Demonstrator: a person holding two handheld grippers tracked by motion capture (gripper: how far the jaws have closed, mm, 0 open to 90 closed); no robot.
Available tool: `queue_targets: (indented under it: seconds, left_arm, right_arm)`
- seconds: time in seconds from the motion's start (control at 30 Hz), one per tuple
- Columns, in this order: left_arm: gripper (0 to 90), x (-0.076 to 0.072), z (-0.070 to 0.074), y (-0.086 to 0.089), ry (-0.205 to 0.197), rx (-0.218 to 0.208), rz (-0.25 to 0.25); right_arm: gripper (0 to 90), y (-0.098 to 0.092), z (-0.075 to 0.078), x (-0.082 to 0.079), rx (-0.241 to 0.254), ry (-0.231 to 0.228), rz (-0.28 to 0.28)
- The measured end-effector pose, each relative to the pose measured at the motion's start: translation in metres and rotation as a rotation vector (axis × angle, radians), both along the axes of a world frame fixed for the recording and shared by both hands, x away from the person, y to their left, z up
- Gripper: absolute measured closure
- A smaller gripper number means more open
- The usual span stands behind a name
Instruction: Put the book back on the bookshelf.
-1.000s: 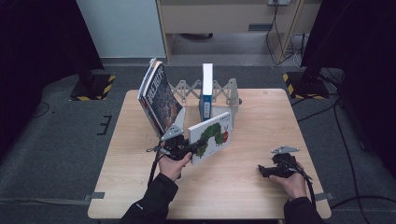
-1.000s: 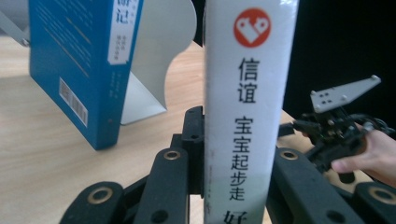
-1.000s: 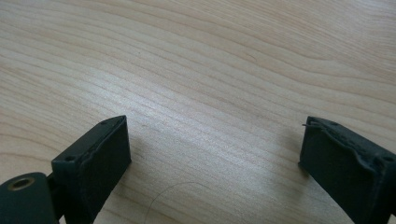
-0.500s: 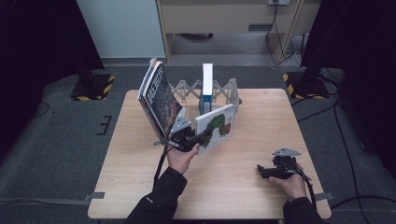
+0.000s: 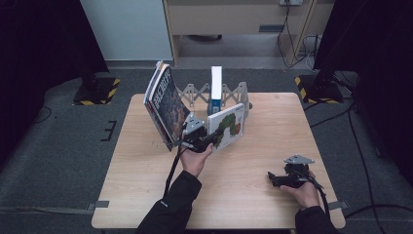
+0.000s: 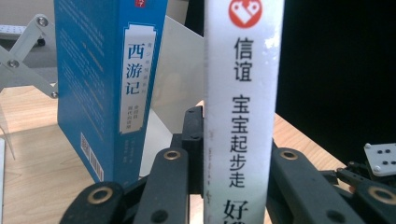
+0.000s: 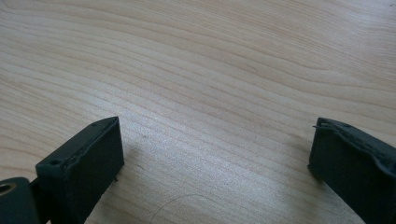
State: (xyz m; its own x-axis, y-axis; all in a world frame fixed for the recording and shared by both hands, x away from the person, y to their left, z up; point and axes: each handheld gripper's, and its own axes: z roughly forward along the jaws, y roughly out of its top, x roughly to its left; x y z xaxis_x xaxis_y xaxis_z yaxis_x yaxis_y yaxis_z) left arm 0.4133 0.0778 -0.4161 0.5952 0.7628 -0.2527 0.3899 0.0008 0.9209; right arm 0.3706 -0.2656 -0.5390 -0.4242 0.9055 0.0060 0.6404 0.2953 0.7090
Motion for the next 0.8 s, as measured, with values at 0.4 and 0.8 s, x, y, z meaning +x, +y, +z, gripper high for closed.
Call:
queue_targets:
  seconds: [0.4, 0.8]
  left_arm:
    - [74.4, 0.009, -0.006, -0.013, -0.016, 0.01, 0.033]
    - [74.4, 0.02, -0.013, -0.031, -0.043, 0.05, 0.064]
  right_arm:
    - [2.9, 0.0, 0.0, 0.0, 0.0, 0.0, 0.001]
    - [2.9, 0.0, 0.0, 0.0, -0.001, 0.0, 0.001]
